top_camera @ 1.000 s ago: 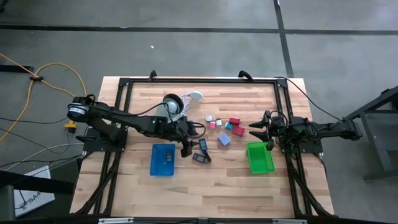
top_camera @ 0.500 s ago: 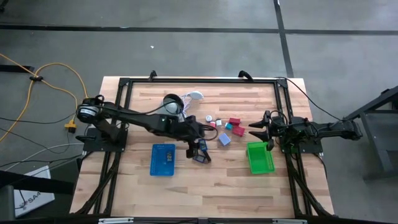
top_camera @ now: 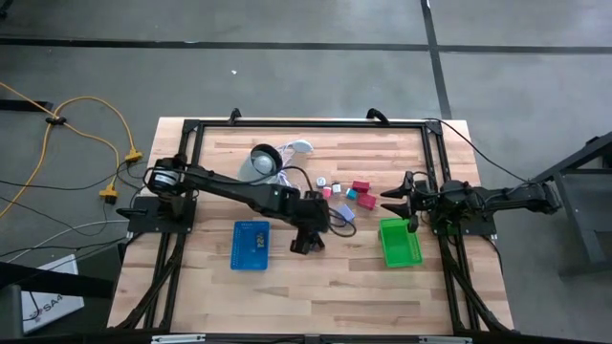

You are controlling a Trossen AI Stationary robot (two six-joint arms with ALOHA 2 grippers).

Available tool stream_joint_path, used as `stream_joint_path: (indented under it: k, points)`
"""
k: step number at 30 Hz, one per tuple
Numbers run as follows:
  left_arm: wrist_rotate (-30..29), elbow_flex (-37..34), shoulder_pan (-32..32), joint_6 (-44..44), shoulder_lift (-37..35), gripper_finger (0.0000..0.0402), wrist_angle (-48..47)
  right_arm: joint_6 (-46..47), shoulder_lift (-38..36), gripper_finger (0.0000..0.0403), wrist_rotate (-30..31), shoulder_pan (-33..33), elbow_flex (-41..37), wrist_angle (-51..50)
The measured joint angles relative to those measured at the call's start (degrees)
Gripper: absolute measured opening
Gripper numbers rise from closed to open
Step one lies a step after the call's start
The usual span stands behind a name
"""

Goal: Pick & Place Office items
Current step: Put the black digital timer into the blue bin

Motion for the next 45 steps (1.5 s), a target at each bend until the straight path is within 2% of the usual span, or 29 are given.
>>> stream_joint_path:
  k: [4,9,18,30,38,45]
  points:
    - [0.07,0.06,-0.23,2.95,-0.02,0.0216,0.50,0.00,-0.01,0.0153,-0.02,0.02,0.00,0.00]
    - [3.74,0.08,-0.18,5.63,-0.02,0.0216,0.38,-0.01,-0.01,0.0153,-0.02,0.02,0.00,-0.01]
    - [3.80,0.06,-0.77,12.92,-0.02,0.0216,-0.84,0.00,-0.01,0.0153,-0.02,0.02,0.00,-0.01]
    - [4.66,0.00,2.60,15.68,5.23,0.0216,-0.28,0.00,0.01,0.0153,-0.04,0.02,0.00,0.01]
    - [6.33,-0.02,1.93,16.78,7.74,0.0216,-0.24,0.00,0.71,0.0153,0.00,0.01,0.00,0.22]
    - [4.54,0.00,1.06,17.30,7.72,0.0216,-0.12,-0.01,0.72,0.0153,0.00,0.02,0.00,0.24]
